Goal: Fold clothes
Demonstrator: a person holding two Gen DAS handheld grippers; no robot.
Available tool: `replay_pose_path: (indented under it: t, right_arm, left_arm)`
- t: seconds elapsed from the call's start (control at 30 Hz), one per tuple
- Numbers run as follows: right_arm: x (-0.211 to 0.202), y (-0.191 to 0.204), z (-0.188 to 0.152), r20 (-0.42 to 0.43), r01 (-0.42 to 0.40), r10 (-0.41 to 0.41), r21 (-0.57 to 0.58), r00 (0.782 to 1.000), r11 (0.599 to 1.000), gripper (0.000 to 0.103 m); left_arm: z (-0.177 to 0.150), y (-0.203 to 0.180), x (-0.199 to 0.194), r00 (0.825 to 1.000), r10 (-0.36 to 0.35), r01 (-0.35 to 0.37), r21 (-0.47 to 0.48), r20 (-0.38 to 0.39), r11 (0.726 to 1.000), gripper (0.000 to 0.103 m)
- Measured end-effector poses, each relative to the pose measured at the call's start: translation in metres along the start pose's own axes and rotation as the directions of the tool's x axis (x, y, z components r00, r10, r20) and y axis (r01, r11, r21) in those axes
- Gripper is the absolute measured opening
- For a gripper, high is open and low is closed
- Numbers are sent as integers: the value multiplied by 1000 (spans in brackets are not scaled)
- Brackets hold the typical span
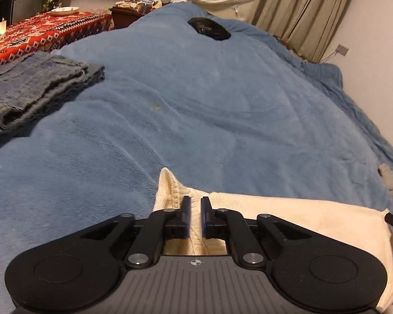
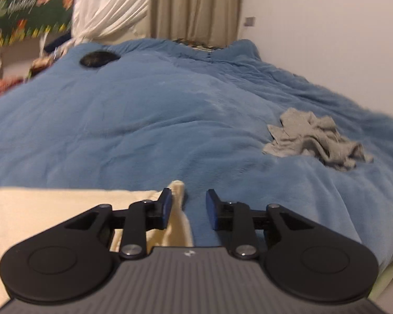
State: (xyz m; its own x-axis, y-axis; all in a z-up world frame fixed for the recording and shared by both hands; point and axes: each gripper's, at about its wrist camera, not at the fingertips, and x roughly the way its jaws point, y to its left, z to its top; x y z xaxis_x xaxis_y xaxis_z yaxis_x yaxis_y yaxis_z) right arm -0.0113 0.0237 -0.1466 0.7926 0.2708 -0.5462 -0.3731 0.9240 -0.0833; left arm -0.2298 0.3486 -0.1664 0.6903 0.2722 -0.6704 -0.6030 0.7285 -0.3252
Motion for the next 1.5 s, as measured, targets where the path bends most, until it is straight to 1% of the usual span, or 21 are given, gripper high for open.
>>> replay_pose_path:
  t: [0.07, 0.13, 0.2, 0.3, 0.37, 0.43, 0.5, 0.53, 0.57, 0.63, 0.73, 0.87, 0.93, 1.0, 1.13, 1.2, 1.23, 1.27, 1.33, 1.43, 1.5]
  right_arm:
    - [-2, -6, 1, 2, -33, 33, 23, 999, 999, 30]
    - [-2, -12, 2, -5, -73, 74, 50, 997, 996, 31]
    - [-1, -18, 3, -13, -111, 112, 79, 994, 991, 31]
    - [8, -19, 5, -34, -118, 122, 101, 992, 988, 36]
    - [15, -19, 6, -47, -128, 134, 116, 990, 985, 37]
    - [19, -19, 7, -56, -145, 153, 130, 987, 981, 37]
    - [22, -17, 9, -62, -142, 150, 124, 987, 982, 33]
    - [23, -17, 10, -65, -140, 149, 121, 987, 983, 13]
    - [24, -16, 10, -67, -140, 148, 118, 987, 983, 12]
    - [21, -16, 13, -53, -142, 149, 116, 987, 983, 11]
    - [8, -17, 20, -1, -155, 157, 134, 988, 979, 10]
    - [-1, -15, 41, 64, -182, 175, 130, 982, 975, 10]
    - [-2, -13, 53, 94, -195, 184, 126, 978, 973, 10]
    - [10, -11, 63, 104, -197, 184, 133, 977, 971, 10]
    - [52, -6, 66, 31, -184, 182, 148, 983, 972, 11]
    - [73, -4, 60, -21, -165, 171, 158, 985, 974, 12]
    - [77, -4, 57, -32, -154, 161, 153, 987, 976, 14]
    - [77, -5, 54, -29, -146, 152, 145, 988, 979, 23]
    - [66, -11, 52, 6, -132, 133, 145, 991, 981, 30]
    - [35, -17, 51, 77, -111, 103, 110, 992, 988, 30]
    - [15, -12, 46, 103, -131, 124, 72, 987, 989, 23]
  left_arm:
    - [2, 2, -11, 1000, 9, -9, 2, 28, 1000, 31]
    - [3, 5, -17, 999, 20, -21, 14, 46, 1000, 32]
    - [7, 9, -14, 998, 45, -46, 28, 33, 999, 32]
    - [11, 12, -9, 997, 76, -77, 48, 24, 996, 35]
    - [14, 16, -2, 999, 43, -43, 26, 1, 999, 41]
    - [18, 20, 6, 1000, 2, -2, 0, -30, 1000, 43]
    - [22, 21, 15, 998, -6, 5, -21, -58, 1000, 41]
    - [24, 21, 19, 998, -3, 1, -32, -69, 999, 24]
    - [25, 20, 20, 998, -7, 4, -43, -67, 999, 11]
    - [25, 18, 14, 999, -19, 18, -39, -31, 999, 10]
    - [23, 9, -4, 999, -8, 8, -8, 44, 1000, 10]
    - [36, 4, -26, 992, -30, 32, -18, 119, 999, 10]
    - [46, 2, -24, 989, -22, 23, -2, 144, 1000, 10]
    - [55, 0, -18, 986, -5, 3, 12, 166, 1000, 10]
    - [67, 4, 16, 990, 23, -24, 4, 140, 1000, 10]
    - [66, 6, 38, 996, 46, -45, -11, 79, 999, 11]
    - [65, 8, 47, 996, 75, -74, -25, 51, 997, 13]
    - [64, 11, 50, 994, 97, -95, -45, 41, 994, 13]
    - [62, 17, 38, 992, 106, -101, -74, 72, 992, 14]
    - [62, 17, 11, 984, 118, -110, -59, 134, 992, 29]
    - [59, 12, -6, 981, 95, -89, -43, 167, 995, 28]
